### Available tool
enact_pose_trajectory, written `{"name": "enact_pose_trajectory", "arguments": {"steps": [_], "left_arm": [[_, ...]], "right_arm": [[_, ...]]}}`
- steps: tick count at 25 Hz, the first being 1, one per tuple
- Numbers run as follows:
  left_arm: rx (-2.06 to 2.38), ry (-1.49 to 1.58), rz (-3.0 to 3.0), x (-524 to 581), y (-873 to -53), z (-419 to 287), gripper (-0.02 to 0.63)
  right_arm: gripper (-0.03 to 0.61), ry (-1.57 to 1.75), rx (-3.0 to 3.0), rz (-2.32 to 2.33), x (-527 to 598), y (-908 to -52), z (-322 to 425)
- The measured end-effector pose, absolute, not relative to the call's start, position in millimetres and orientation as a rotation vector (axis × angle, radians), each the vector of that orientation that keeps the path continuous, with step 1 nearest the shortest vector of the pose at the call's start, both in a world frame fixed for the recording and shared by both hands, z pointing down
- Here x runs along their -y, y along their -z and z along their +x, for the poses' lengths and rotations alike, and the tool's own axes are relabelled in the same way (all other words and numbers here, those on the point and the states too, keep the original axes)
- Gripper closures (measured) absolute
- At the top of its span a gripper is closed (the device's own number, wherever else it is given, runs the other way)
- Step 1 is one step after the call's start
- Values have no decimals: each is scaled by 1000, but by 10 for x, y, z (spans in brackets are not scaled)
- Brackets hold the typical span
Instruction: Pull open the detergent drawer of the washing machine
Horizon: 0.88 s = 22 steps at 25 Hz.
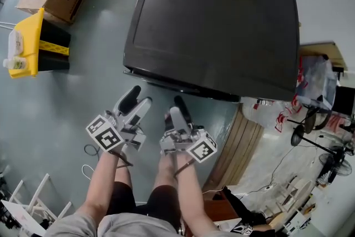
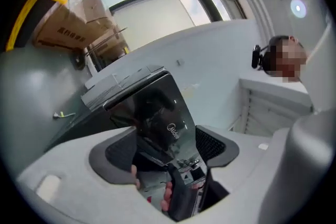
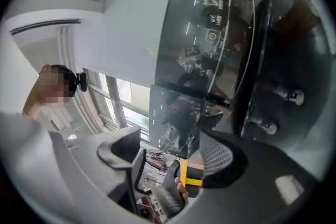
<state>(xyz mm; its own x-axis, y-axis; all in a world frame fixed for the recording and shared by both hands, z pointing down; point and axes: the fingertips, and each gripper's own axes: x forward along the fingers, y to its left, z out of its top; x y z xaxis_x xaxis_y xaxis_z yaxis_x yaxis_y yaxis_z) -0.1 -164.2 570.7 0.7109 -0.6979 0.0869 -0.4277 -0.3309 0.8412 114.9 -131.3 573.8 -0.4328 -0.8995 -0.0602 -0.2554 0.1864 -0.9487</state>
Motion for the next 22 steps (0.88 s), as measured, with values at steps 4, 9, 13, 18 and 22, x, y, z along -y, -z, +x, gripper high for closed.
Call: {"name": "enact_pose_trajectory", "arguments": {"steps": [4,9,13,18,22], "left_arm": [[767,458,1937,1705,-5771,27,265],[728,511,1917,1804,-5802,53,265],[721,551,1904,1899,-5788,35,265],[718,560,1892,1944,-5811,28,265],[732,563,1878,1975,-5846,19,267]], "right_arm": [[222,1242,-1747,-1005,1347,-5794,1201],[222,1191,-1710,-943,1467,-5717,1206],[222,1168,-1682,-927,1525,-5732,1249],[222,1129,-1685,-929,1629,-5669,1289],[222,1122,-1710,-943,1686,-5671,1242]]}}
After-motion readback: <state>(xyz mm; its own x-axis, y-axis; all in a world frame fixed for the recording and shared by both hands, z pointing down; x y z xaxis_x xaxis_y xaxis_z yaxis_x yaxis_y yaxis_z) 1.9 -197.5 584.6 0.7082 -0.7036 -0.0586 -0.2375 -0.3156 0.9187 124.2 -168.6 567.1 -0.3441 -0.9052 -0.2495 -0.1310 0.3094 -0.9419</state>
